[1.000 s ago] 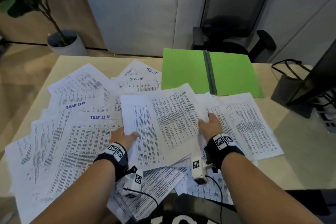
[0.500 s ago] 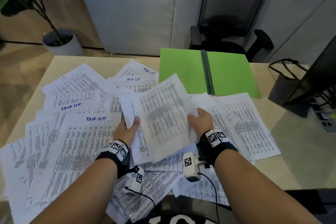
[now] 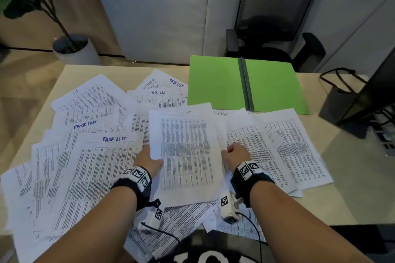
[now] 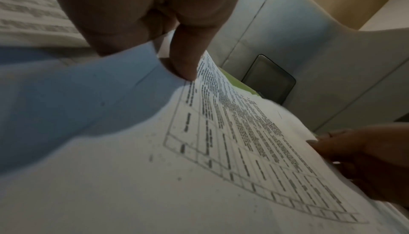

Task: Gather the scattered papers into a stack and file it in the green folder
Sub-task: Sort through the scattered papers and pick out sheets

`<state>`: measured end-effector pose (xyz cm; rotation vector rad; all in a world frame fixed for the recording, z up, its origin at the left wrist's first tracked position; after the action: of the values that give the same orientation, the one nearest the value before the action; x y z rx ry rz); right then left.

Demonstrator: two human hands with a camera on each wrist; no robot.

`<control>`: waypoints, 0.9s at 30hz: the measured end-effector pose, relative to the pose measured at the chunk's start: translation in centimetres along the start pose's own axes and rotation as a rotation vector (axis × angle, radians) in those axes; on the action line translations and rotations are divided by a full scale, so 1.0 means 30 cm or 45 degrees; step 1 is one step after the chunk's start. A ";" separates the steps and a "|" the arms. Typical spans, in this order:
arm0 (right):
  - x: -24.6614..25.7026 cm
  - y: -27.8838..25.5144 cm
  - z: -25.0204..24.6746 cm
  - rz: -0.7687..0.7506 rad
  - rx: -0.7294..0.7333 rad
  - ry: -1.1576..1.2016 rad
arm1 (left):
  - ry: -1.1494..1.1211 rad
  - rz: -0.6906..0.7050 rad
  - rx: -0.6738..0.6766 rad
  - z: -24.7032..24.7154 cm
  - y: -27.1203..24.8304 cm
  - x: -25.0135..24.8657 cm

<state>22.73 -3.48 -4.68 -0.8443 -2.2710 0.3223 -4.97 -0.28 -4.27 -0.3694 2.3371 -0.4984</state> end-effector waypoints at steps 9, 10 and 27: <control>0.136 0.002 -0.162 -0.282 -0.330 0.727 | -0.733 0.049 -0.108 -0.091 -0.007 -0.105; 0.162 0.001 -0.171 -0.286 -0.283 0.826 | -0.764 0.081 -0.116 -0.104 -0.007 -0.129; 0.205 -0.173 -0.143 -0.469 -0.097 0.927 | -0.828 0.303 -0.321 -0.073 -0.095 -0.262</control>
<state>19.73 -3.44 3.94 -0.4525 -1.6993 -0.2166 -0.57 0.83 3.09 -0.3052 1.7715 0.0416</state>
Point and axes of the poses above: each hand's wrist, its own y-axis towards the middle knuckle, its own z-axis out of the palm, x = y × z, the point moved 2 cm from there along y, towards the middle knuckle, and after that the axes turned 4 degrees about -x, right-handed, at the moved point
